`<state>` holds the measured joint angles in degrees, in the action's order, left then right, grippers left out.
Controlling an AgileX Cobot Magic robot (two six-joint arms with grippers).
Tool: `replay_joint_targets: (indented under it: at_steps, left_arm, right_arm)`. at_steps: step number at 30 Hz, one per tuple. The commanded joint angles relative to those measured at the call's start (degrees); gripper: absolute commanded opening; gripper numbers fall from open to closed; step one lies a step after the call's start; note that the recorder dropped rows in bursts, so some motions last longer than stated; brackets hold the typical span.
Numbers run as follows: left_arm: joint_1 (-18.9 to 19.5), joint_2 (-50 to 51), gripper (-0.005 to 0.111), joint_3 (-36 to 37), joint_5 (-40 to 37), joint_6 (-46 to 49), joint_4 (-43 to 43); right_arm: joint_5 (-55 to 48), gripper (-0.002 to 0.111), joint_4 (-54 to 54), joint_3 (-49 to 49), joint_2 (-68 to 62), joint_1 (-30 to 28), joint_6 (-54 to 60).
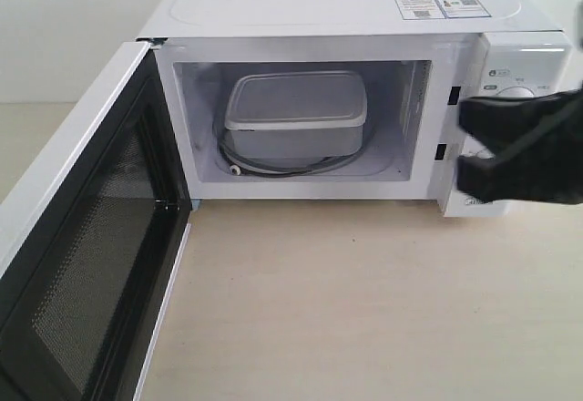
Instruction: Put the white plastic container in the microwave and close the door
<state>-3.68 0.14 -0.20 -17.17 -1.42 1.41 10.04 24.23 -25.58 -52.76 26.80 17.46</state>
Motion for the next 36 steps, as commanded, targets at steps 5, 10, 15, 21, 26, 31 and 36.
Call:
replay_joint_targets:
  at_steps: [5, 10, 15, 21, 26, 31, 36]
  left_arm:
    - [0.03, -0.14, 0.004, 0.20, 0.22, -0.42, -0.31]
    - [0.03, -0.14, 0.004, 0.20, 0.22, -0.42, -0.31]
    - [0.03, -0.14, 0.004, 0.20, 0.22, -0.42, -0.31]
    - [0.03, -0.14, 0.004, 0.20, 0.32, -0.42, -0.31]
    - [0.03, -0.14, 0.004, 0.20, 0.32, -0.42, -0.31]
    - [0.03, -0.14, 0.004, 0.20, 0.32, -0.42, -0.31]
    - [0.03, -0.14, 0.004, 0.20, 0.32, -0.42, -0.31]
  right_arm:
    - [-5.15, 0.000, -0.57, 8.83, 20.18, -17.15, 2.40]
    - [-1.33, 0.000, -0.57, 19.50, 30.96, -20.62, 2.40]
    - [-1.82, 0.000, -0.41, 25.58, 41.30, -21.12, 2.54]
    - [-9.70, 0.000, -0.87, 25.58, 46.78, -21.23, 7.14]
    - [-14.49, 0.000, -0.76, 25.58, 46.78, -21.23, 5.93]
    - [-20.90, 0.000, -1.39, 25.58, 51.39, -21.23, 3.54]
    - [-26.21, 0.000, -13.66, 25.58, 52.76, -21.23, -12.36]
